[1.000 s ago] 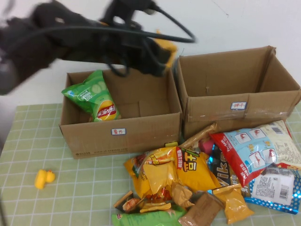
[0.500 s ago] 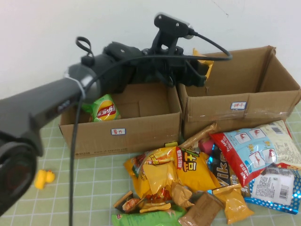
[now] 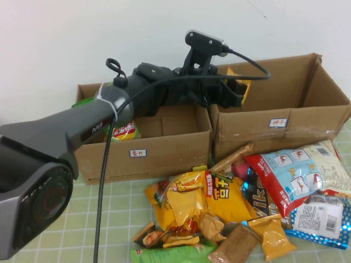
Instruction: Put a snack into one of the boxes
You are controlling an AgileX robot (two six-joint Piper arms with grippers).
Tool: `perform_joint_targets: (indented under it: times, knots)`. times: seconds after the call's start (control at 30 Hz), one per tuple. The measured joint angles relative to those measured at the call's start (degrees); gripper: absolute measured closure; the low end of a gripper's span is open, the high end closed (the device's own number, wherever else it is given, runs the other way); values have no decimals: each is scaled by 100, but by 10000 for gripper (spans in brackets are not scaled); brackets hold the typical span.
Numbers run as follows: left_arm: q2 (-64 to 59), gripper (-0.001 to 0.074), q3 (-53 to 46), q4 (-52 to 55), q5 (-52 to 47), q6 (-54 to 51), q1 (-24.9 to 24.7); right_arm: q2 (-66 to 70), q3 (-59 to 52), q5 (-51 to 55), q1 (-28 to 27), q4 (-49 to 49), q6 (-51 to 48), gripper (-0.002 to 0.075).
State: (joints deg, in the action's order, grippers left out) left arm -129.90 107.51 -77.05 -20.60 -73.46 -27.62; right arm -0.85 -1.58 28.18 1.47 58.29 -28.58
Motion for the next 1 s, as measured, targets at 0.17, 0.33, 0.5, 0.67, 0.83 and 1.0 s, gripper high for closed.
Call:
perform_joint_targets:
  times: [0.17, 0.33, 0.5, 0.67, 0.83, 1.0]
  knots:
    - [-22, 208, 0, 0, 33, -13, 1, 0, 0, 0, 0, 0, 0, 728]
    - [18, 241, 13, 18, 46, -13, 11, 0, 0, 0, 0, 0, 0, 728]
    - [410, 532, 13, 457, -277, -27, 160, 0, 0, 0, 0, 16, 0, 728]
    - [1180, 711, 13, 1862, -1085, 406, 351, 0, 0, 0, 0, 29, 0, 728]
    - [2063, 731, -6, 4152, -1878, 1780, 440, 0, 0, 0, 0, 51, 0, 728]
    - [2947, 735, -823, 5657, -2040, 2680, 466, 0, 0, 24, 0, 269, 0, 728]
